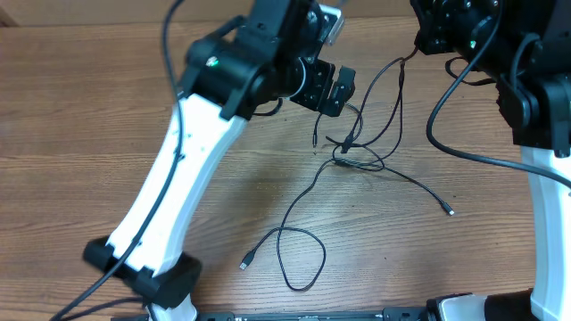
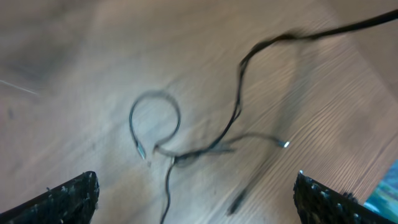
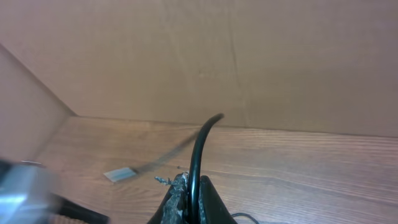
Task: Untangle cables
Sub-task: 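Raise the left gripper holding a cable, letting the strands hang down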
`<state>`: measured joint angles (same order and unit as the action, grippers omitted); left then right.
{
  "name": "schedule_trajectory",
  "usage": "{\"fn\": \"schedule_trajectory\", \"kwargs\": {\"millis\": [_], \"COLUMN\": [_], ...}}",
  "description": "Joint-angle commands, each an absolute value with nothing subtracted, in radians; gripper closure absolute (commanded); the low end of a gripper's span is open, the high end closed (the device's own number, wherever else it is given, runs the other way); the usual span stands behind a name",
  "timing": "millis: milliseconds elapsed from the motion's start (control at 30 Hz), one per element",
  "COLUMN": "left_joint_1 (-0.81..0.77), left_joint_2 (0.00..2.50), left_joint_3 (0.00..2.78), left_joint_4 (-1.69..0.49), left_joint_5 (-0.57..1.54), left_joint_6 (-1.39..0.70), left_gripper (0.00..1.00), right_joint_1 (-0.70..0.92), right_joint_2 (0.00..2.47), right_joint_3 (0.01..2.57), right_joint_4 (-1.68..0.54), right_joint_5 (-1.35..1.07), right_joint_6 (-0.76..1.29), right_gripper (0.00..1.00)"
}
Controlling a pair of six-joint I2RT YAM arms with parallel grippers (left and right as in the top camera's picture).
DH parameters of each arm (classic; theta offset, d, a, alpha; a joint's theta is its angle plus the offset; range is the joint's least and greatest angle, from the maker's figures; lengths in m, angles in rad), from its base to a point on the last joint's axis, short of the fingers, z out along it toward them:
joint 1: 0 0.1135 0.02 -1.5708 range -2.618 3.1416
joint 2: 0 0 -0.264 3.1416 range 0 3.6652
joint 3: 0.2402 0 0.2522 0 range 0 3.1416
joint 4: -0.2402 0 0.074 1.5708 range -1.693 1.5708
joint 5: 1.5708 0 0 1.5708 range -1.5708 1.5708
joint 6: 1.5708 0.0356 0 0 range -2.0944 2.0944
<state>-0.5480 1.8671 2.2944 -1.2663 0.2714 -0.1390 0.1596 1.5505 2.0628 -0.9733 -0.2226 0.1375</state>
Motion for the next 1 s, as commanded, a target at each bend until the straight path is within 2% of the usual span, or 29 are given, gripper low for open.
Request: {"fn": "schedule_trajectory", "kwargs": {"millis": [0,167,367,600,667,733,800,867,967], "left_joint_1": [-0.550,-0.550,-0.572,-0.614,-0.623,-0.628,-0.628,-0.627,-0.627], "left_joint_2": [1.828,1.827,1.827,1.829,1.834,1.842,1.844,1.844,1.844], "left_joint_3": [2.316,2.315,2.315,2.310,2.308,2.308,2.308,2.308,2.308], "left_joint_4": [-1.231,-1.211,-1.212,-1.215,-1.215,-1.214,-1.214,-1.215,-1.213], "left_joint_5": [0.321,0.463,0.604,0.618,0.616,0.599,0.559,0.538,0.540], "left_joint_6": [-0.075,-0.056,0.210,0.439,0.502,0.531,0.531,0.524,0.524], "left_gripper": [0.00,0.00,0.00,0.00,0.09,0.26,0.34,0.34,0.23], "right_joint_1": [0.161,0.161,0.161,0.161,0.161,0.161,0.161,0.161,0.159], "right_joint_2": [1.560,1.562,1.562,1.562,1.562,1.562,1.562,1.562,1.562], "right_joint_3": [2.096,2.096,2.096,2.096,2.096,2.096,2.096,2.096,2.096], "right_joint_4": [-0.967,-0.956,-0.953,-0.952,-0.952,-0.952,-0.952,-0.951,-0.939], "right_joint_5": [-0.294,-0.346,-0.438,-0.484,-0.526,-0.545,-0.545,-0.545,-0.545], "right_joint_6": [0.122,0.122,0.123,0.122,0.122,0.122,0.123,0.131,0.186], "right_gripper": [0.96,0.96,0.96,0.96,0.96,0.96,0.96,0.96,0.96]}}
